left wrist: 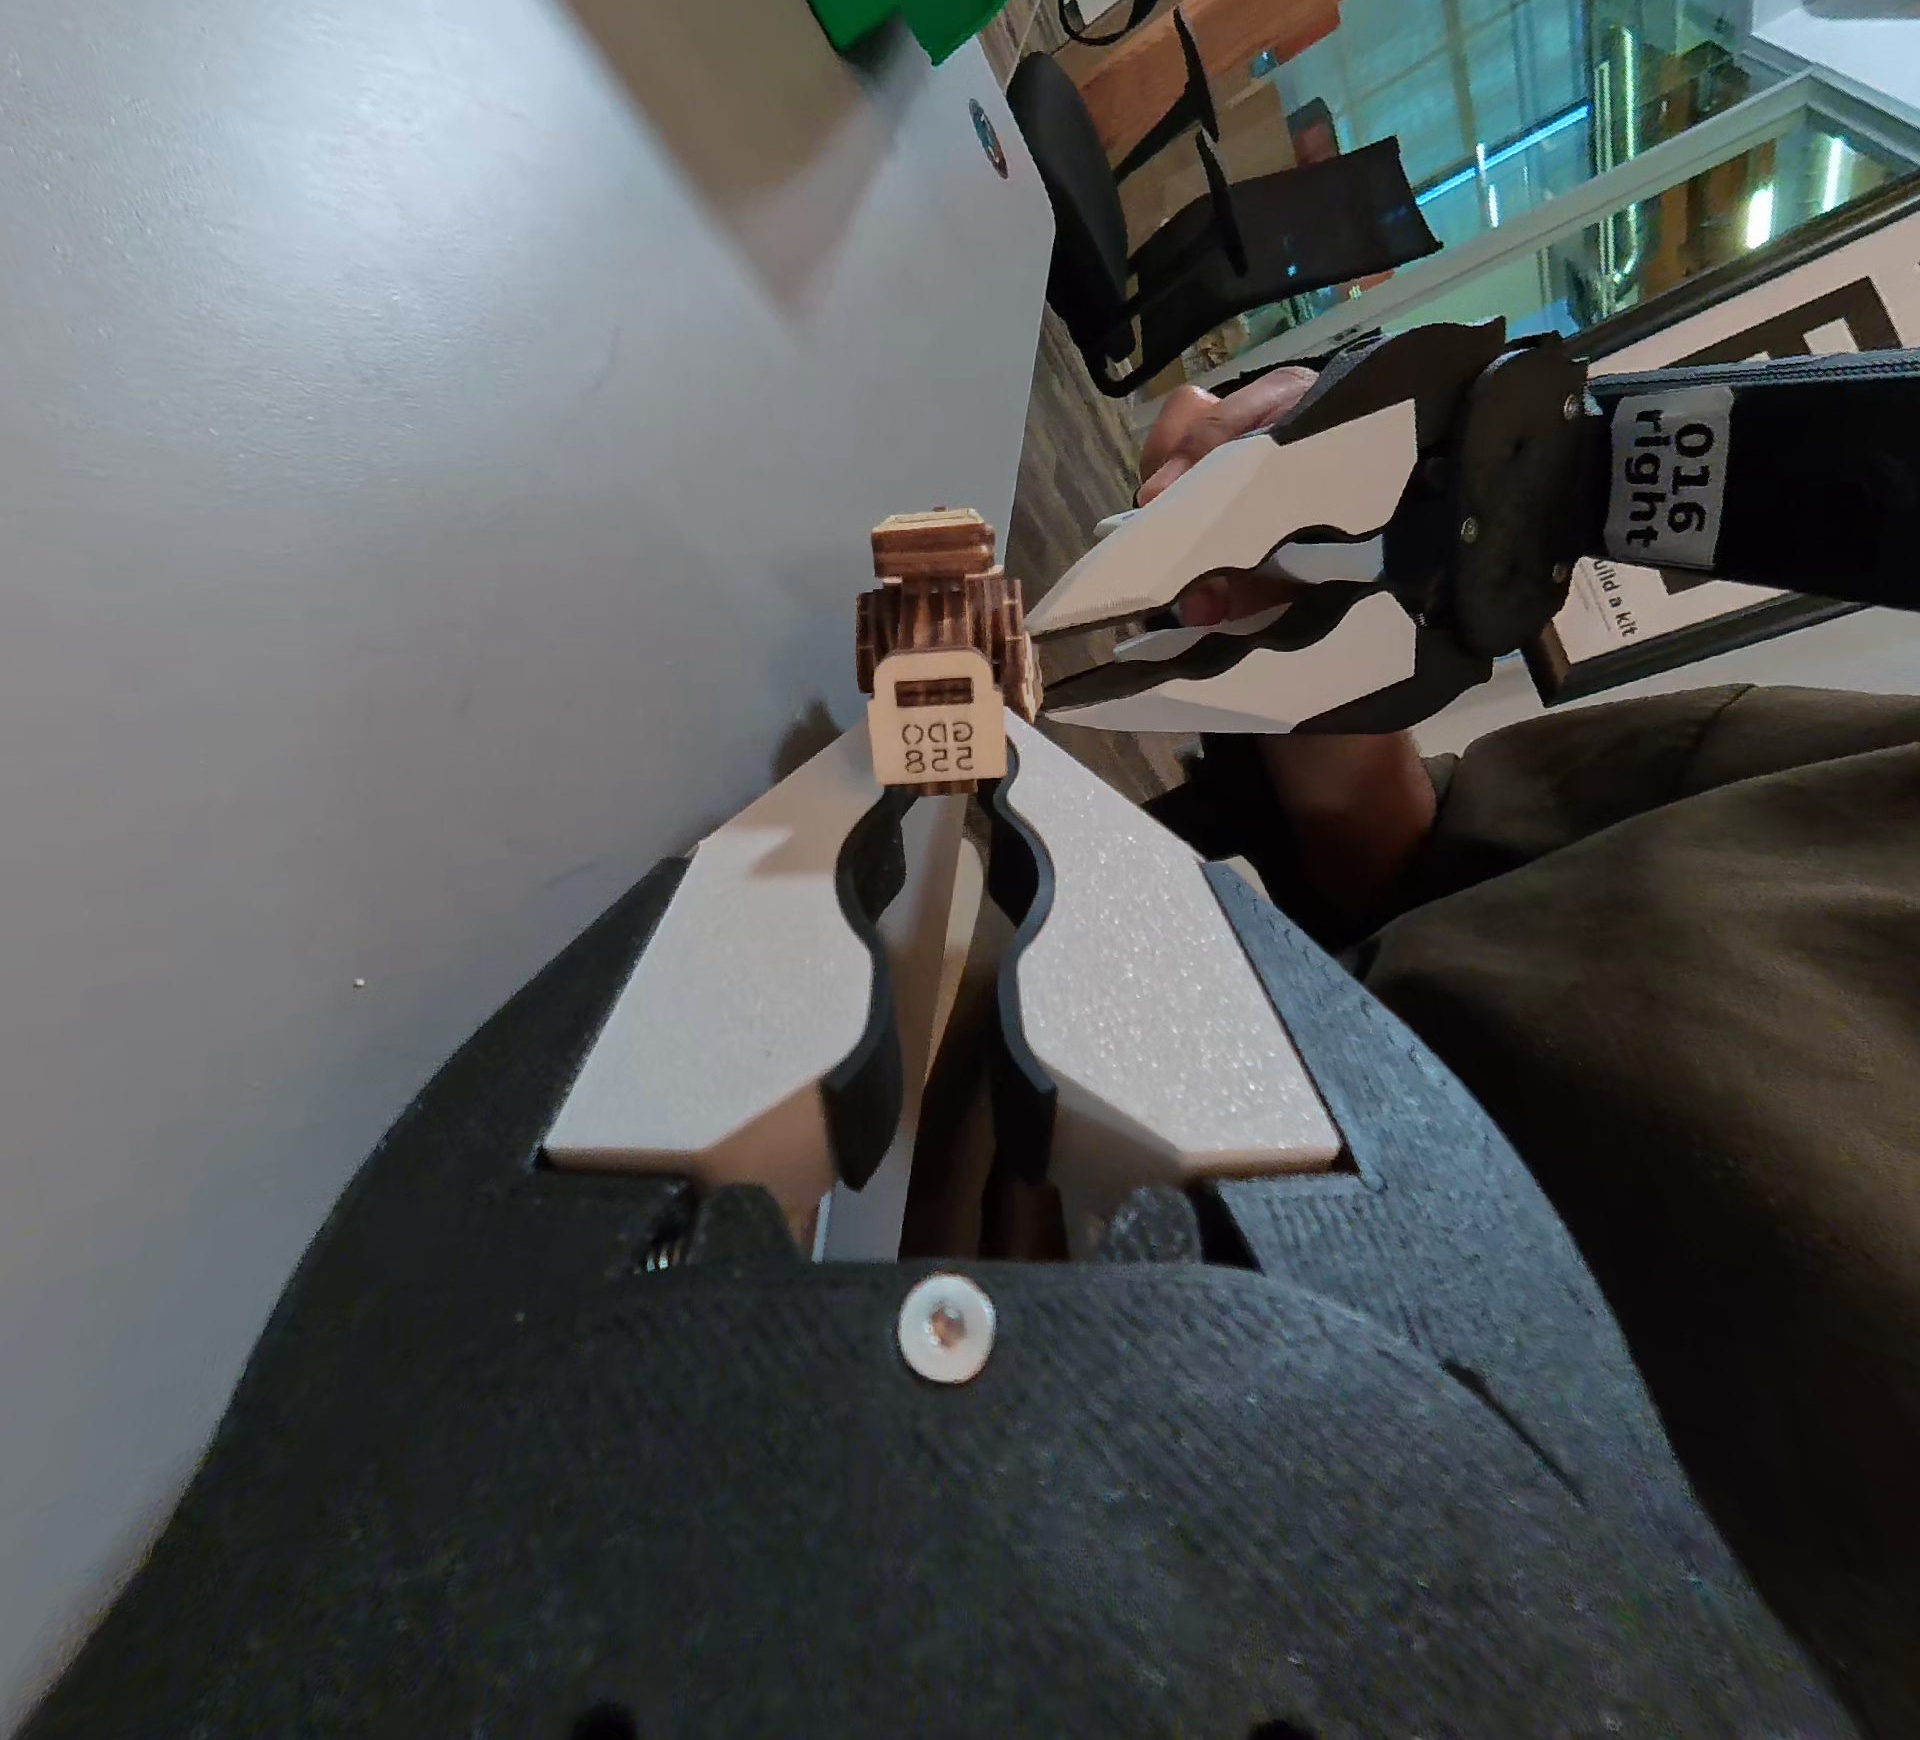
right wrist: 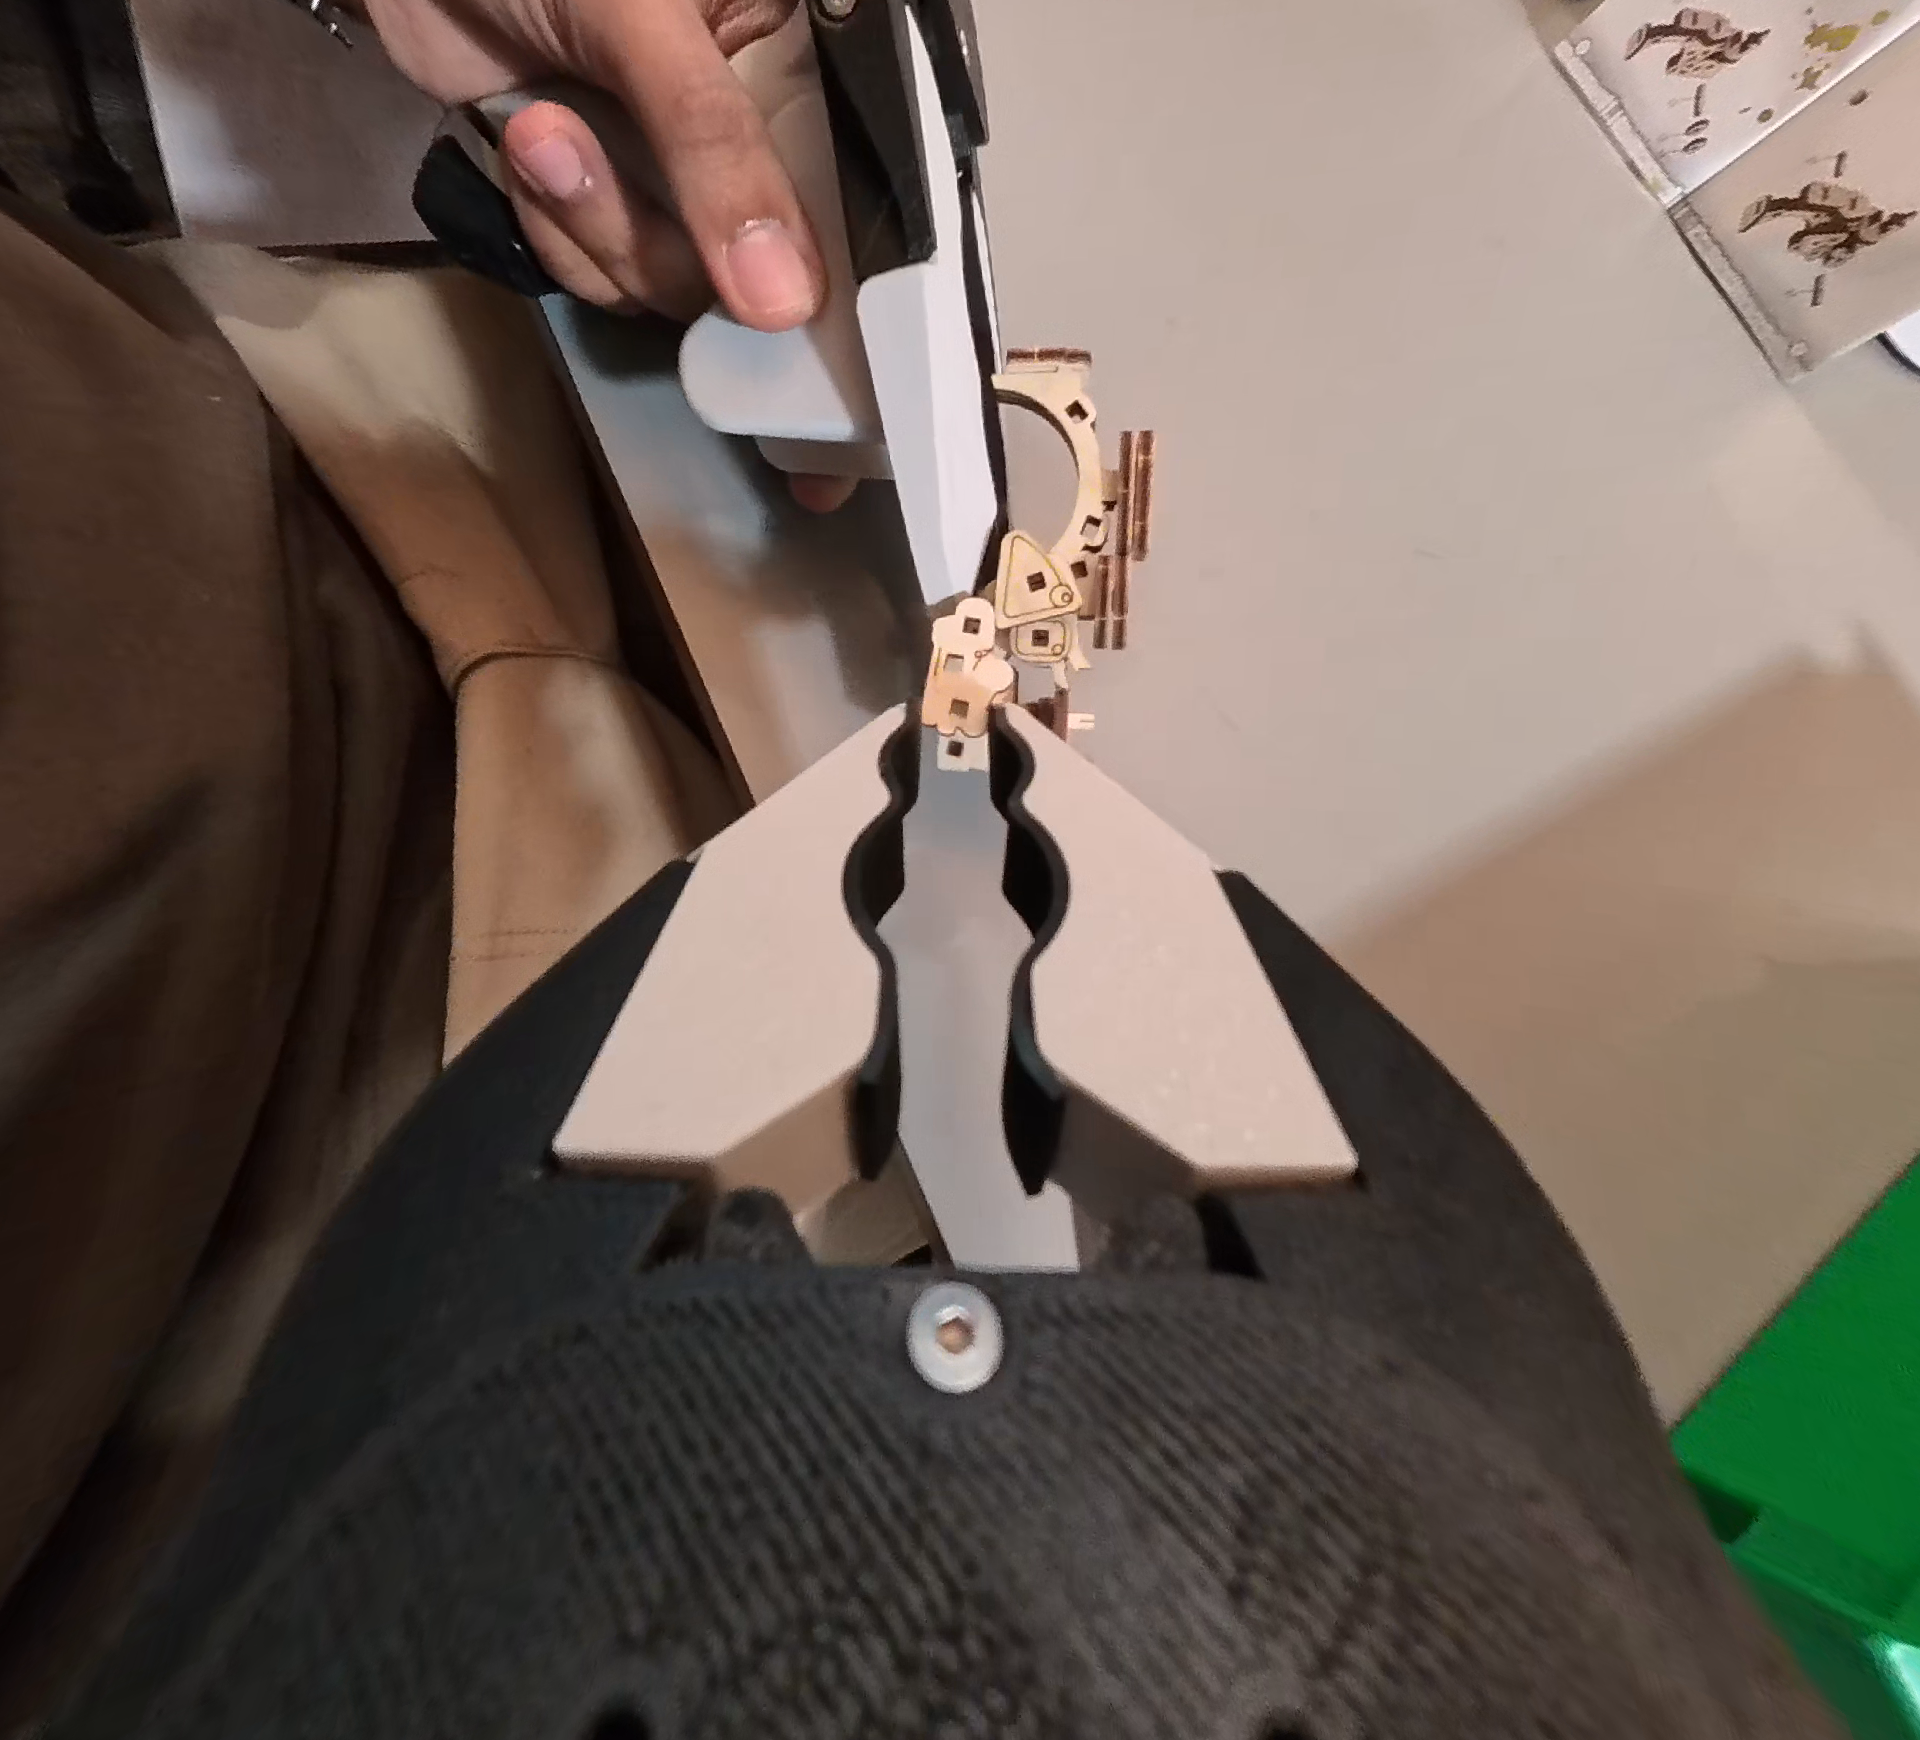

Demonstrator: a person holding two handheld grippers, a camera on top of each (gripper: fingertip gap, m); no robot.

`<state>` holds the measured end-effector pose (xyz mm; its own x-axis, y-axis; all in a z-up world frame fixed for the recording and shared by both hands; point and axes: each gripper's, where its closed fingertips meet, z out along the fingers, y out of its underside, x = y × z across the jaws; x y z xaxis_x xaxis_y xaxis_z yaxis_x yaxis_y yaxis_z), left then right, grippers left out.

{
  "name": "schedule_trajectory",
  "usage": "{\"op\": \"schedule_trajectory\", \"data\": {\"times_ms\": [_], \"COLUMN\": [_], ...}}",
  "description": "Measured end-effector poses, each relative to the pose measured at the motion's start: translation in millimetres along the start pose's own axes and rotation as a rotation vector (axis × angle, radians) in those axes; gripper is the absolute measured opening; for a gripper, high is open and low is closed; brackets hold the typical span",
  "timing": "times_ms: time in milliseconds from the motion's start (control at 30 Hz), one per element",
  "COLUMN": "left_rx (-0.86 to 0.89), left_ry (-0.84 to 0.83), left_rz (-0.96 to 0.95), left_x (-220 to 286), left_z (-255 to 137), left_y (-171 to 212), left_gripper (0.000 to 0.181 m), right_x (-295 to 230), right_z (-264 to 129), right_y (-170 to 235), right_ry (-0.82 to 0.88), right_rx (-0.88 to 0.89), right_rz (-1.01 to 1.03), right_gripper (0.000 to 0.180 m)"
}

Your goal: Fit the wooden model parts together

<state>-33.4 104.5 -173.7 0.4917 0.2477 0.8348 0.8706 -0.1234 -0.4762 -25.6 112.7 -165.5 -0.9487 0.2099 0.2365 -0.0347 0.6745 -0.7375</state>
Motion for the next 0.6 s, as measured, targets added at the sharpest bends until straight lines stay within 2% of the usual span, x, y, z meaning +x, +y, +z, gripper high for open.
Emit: {"op": "schedule_trajectory", "data": {"times_ms": [600], "left_rx": [-0.031], "left_ry": [0.039], "left_rz": [-0.014], "left_x": [4.3], "left_z": [0.6], "left_y": [4.1], "left_gripper": [0.005], "right_x": [-2.2], "right_z": [-3.3], "right_y": [1.4], "right_ry": [-0.007], "right_rx": [-0.004], "right_rz": [-0.054], "right_gripper": [0.011]}}
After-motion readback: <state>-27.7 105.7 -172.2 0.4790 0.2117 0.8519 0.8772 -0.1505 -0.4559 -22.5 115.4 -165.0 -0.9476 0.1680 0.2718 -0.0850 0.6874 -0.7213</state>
